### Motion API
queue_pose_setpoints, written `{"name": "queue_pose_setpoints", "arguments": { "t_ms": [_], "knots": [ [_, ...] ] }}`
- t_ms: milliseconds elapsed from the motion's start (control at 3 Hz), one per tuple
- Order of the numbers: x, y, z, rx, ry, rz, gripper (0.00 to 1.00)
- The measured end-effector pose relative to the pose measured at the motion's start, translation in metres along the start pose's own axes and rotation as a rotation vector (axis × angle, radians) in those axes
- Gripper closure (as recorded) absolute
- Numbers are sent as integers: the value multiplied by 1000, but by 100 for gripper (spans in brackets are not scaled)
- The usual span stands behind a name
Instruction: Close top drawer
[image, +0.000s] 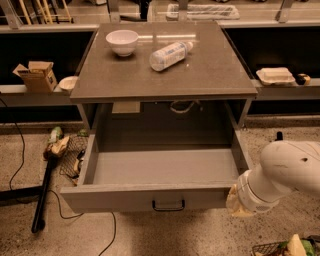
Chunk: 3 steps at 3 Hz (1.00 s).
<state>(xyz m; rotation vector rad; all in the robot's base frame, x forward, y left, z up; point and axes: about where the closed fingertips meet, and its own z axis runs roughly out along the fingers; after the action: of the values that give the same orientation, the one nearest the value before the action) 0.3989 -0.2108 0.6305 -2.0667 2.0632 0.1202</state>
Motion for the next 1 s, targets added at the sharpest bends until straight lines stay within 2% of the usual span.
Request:
{"name": "queue_pose_setpoints", "arguments": {
  "t_ms": [1000],
  "knots": [
    [0,0,0,0,0,0,15]
  ]
}}
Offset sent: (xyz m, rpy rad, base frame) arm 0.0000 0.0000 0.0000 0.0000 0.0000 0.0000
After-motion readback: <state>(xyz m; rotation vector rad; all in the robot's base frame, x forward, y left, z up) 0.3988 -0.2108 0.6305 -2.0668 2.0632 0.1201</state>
